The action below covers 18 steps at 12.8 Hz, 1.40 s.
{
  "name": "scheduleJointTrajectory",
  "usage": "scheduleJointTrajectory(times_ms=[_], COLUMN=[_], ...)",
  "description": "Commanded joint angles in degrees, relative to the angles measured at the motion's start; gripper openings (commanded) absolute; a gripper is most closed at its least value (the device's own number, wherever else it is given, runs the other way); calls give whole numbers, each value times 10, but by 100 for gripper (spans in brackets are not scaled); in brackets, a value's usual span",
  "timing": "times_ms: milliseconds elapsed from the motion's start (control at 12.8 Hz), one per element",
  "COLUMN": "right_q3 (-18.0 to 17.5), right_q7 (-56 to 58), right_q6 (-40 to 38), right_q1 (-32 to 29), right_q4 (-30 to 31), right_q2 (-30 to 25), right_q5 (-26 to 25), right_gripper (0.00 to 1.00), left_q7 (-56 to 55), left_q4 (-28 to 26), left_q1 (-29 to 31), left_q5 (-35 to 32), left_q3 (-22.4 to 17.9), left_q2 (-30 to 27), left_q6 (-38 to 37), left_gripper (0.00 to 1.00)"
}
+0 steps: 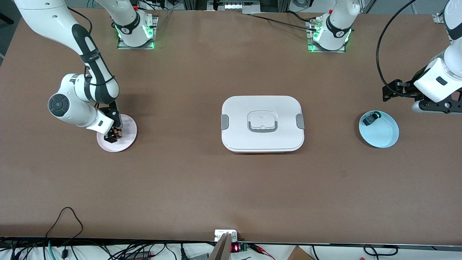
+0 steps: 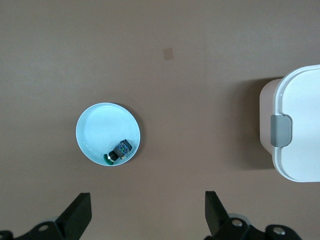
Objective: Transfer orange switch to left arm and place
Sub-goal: 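Close the right gripper on the orange switch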
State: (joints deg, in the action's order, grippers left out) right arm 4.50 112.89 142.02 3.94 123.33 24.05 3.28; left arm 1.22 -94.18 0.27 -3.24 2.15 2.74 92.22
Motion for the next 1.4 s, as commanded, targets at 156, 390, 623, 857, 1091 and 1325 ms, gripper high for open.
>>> scheduleJointTrajectory(times_ms=[156, 390, 623, 857, 1091, 1325], right_q3=[-4, -4, -4, -5, -5, -5], right_q7=[7, 7, 7, 8, 9, 14], right_q6=[19, 26, 31, 31, 30, 29], right_q1=[-4, -4, -5, -6, -5, -5], right_q4=[13, 16, 18, 18, 17, 17], right_q2=[-2, -1, -1, 2, 2, 0], right_q5=[9, 10, 12, 19, 19, 19], right_gripper=[99, 94, 91, 80, 57, 35], left_q7=[4, 4, 4, 4, 3, 3], left_q4=[17, 17, 17, 17, 17, 17], left_q1=[2, 3, 2, 2, 2, 1], left_q5=[11, 11, 11, 11, 11, 11], left_q3=[1, 1, 1, 1, 1, 1], left_q2=[8, 8, 8, 8, 8, 7], left_q6=[-13, -13, -13, -13, -13, -13], left_gripper=[100, 100, 100, 100, 100, 100])
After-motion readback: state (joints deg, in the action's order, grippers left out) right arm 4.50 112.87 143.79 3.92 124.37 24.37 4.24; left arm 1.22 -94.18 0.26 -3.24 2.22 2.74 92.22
